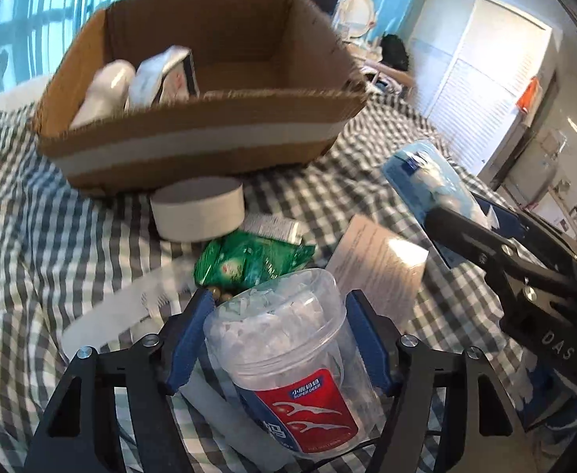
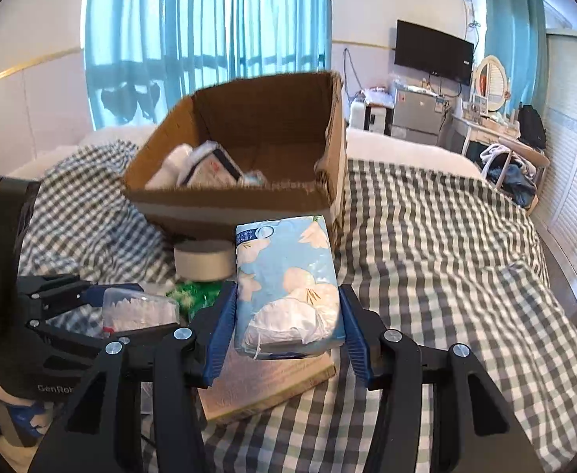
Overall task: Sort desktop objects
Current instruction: 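Lift the swab jar and tissue pack and carry them over the box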
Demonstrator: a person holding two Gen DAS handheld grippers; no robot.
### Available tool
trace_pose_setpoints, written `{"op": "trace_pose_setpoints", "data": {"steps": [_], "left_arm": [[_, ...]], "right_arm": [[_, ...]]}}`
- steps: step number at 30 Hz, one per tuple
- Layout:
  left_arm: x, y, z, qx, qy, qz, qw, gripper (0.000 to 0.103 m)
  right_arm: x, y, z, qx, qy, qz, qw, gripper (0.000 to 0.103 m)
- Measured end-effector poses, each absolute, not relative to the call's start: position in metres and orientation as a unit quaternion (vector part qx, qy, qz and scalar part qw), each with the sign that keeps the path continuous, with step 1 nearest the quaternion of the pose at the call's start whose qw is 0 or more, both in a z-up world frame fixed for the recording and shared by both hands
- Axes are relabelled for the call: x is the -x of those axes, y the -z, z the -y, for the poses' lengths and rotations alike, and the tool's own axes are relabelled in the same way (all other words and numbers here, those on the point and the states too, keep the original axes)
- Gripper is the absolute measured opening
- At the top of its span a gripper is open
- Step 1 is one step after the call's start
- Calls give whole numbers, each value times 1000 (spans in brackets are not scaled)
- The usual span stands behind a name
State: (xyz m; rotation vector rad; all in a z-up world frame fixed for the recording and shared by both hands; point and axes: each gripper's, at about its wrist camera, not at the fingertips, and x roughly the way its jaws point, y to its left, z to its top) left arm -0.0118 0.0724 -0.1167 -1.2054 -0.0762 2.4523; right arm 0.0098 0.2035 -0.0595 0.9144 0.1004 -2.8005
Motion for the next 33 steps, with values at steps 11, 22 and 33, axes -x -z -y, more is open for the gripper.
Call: {"op": "trace_pose_setpoints", "data": {"steps": [11, 22, 33], "left_arm": [[11, 56, -59, 354, -914, 18, 198, 70], [17, -11, -36, 269, -946, 7, 181, 70], [23, -70, -17, 184, -969, -2, 166, 70]], "right_arm": [[-7, 18, -199, -262, 960, -23, 98, 50], [1, -38, -179, -193, 973, -25, 127, 50], [17, -79, -168, -130, 983, 2, 133, 50]]}}
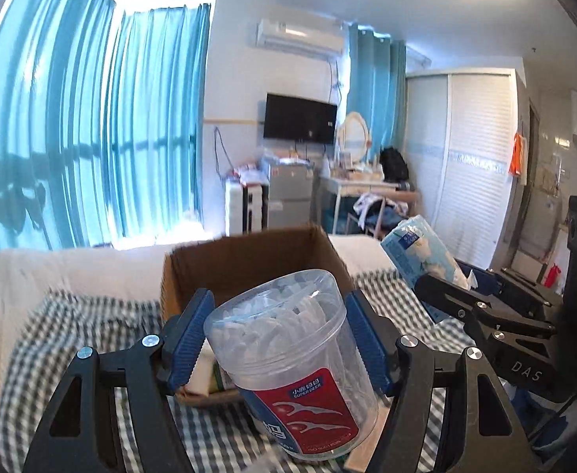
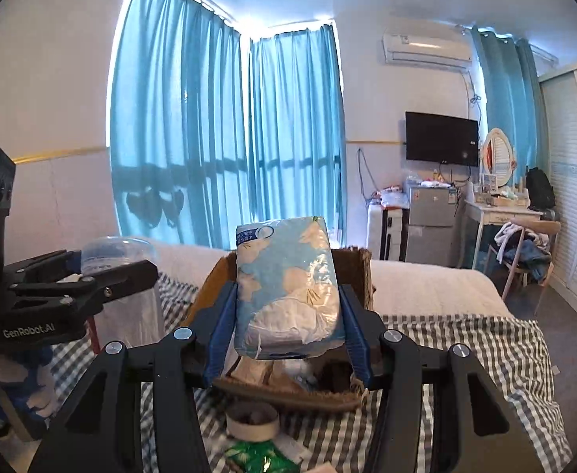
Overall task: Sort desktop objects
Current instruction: 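Lift the swab jar and tissue pack and carry them over the box, then open both tools to drop the swab jar and tissue pack into the box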
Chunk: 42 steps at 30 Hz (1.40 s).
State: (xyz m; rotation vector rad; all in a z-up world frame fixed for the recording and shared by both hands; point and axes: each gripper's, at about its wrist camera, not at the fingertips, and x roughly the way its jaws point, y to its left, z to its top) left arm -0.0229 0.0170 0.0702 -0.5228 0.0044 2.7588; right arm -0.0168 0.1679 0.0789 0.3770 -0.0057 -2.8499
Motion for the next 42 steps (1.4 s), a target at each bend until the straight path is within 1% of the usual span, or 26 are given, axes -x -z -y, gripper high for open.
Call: {"op": "trace_pose_setpoints", "data": {"steps": [9, 17, 29, 37, 42], "left_arm": [[38, -81, -10, 157, -975, -1, 156, 70], [66, -75, 3, 146, -980, 6, 131, 70], [127, -31, 3, 183, -976, 15, 115, 70], [157, -1, -2, 199, -974, 0, 112, 70], [174, 10, -3, 203, -973, 5, 112, 71]], "right_arm": [[39, -84, -171, -118, 985, 1, 124, 50], [70, -66, -165, -134, 982, -8, 132, 50], [122, -20, -172, -181, 974, 14, 135, 50], [155, 5, -170, -212, 968, 4, 131, 50], [169, 19, -167, -228, 965, -2, 134, 50]]}}
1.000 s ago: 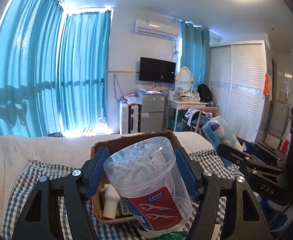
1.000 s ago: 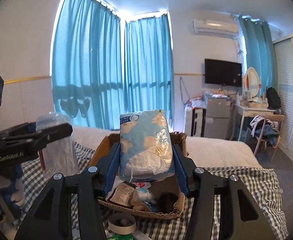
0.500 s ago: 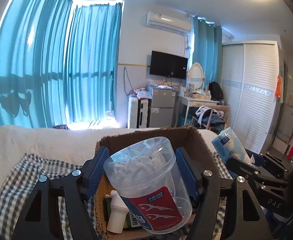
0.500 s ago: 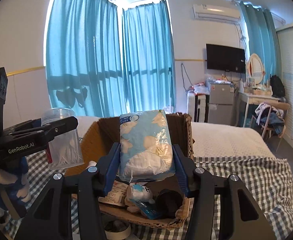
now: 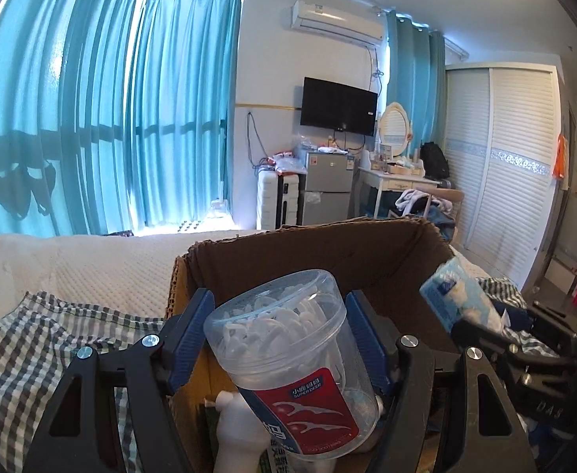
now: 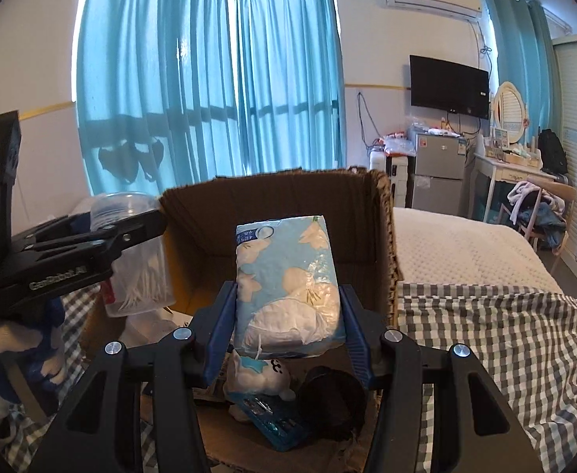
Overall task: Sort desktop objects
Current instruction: 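Open both tools to drop the swab jar and tissue pack into the box, then move both open tools down toward the comb and booklet beside the box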
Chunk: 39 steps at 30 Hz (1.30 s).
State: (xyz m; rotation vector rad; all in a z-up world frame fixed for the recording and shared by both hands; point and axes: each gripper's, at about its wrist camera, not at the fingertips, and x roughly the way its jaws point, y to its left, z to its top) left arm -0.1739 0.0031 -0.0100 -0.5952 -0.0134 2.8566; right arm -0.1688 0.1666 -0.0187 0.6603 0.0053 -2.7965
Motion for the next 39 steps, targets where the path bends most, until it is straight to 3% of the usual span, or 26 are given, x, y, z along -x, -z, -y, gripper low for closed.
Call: {"op": "trace_pose_setpoints", "data": {"steps": [8, 10, 15, 18, 25, 39], "left_arm": [[194, 29, -5, 227, -969, 2, 95, 71], [193, 28, -4, 225, -970, 3, 93, 72], [183, 16, 6, 211, -974, 19, 79, 94], [168, 7, 13, 192, -978, 30, 72, 102], [129, -23, 12, 156, -985, 34, 65, 103], [70, -60, 16, 117, -992, 28, 41, 103]], "right_arm": [[177, 28, -161, -240, 963, -11, 125, 54], [174, 25, -160, -235, 965, -14, 119, 61], [154, 12, -163, -208, 972, -13, 107, 71], [139, 0, -163, -192, 976, -13, 102, 76], [100, -34, -165, -155, 982, -1, 104, 90], [44, -62, -181, -138, 985, 21, 101, 102]]}}
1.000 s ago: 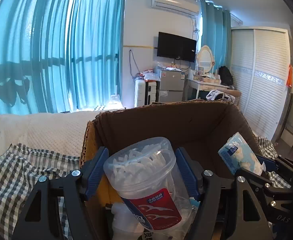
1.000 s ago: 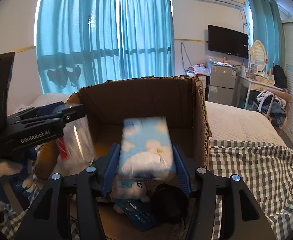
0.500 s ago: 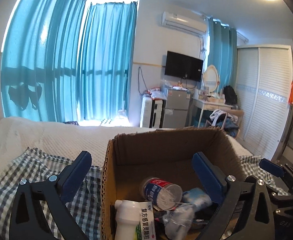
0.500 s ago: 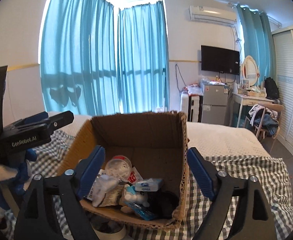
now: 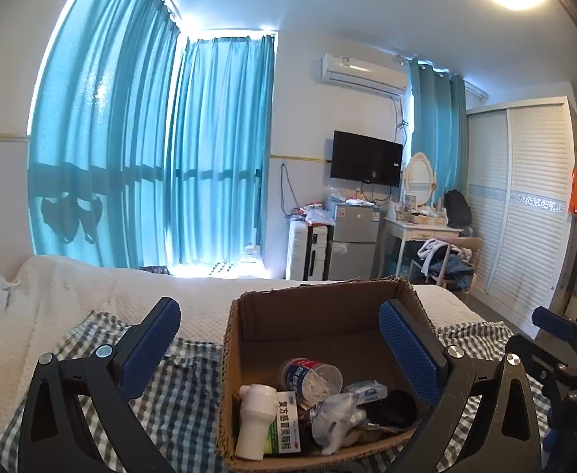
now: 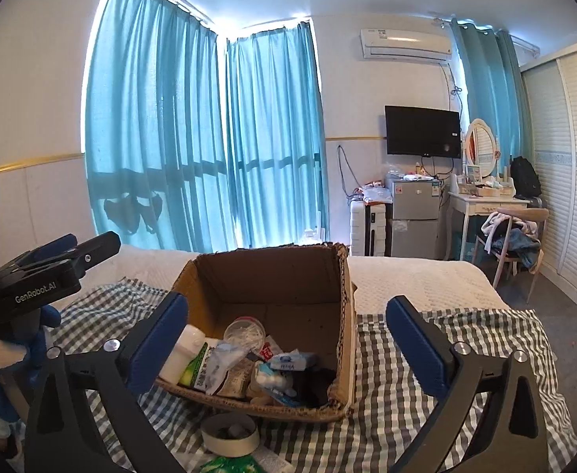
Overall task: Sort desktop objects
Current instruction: 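Move both open tools down toward the comb and booklet beside the box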
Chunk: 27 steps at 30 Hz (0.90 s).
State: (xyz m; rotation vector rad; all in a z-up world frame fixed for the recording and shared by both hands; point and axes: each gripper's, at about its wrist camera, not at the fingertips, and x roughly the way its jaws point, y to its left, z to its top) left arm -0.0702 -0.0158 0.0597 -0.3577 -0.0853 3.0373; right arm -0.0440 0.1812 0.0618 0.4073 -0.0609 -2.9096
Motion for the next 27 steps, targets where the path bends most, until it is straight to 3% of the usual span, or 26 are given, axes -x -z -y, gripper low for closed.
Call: {"op": "trace_pose_setpoints", "data": {"steps": [12, 27], "left_arm": [[40, -34, 20, 172, -984, -2, 41, 103], [39, 49, 15, 293, -953, -32, 70, 103]], "right_arm": [[16, -30, -182, -183, 978, 5, 101, 103], [-18, 55, -184, -300, 950, 87, 18, 103]]}}
